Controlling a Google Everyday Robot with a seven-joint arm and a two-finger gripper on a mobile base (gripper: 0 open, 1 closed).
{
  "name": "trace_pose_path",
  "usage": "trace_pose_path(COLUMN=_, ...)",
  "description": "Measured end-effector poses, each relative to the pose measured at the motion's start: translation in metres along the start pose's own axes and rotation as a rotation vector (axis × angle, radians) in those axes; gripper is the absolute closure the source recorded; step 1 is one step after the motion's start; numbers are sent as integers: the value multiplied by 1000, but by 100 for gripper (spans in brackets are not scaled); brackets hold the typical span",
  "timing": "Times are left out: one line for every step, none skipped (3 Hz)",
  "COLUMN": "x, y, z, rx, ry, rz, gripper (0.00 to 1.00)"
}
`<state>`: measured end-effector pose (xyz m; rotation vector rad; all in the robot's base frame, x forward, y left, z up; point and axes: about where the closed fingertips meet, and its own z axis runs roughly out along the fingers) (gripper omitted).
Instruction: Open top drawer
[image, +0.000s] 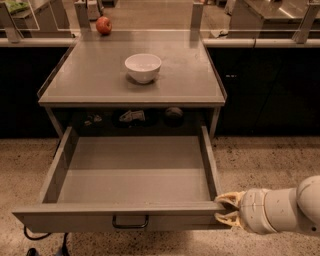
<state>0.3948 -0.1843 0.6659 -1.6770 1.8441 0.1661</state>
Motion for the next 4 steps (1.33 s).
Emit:
trace_pose_path(x=0, y=0, z=0, rx=0, ry=0, rz=0, gripper=39)
trace_pose_path(x=0, y=0, z=0, rx=0, ry=0, rz=0, gripper=15)
trace_pose_path(x=0, y=0, z=0, rx=0, ry=0, rz=0, gripper=0)
trace_pose_path(x=0, y=0, z=0, rx=0, ry=0, rz=0, gripper=0)
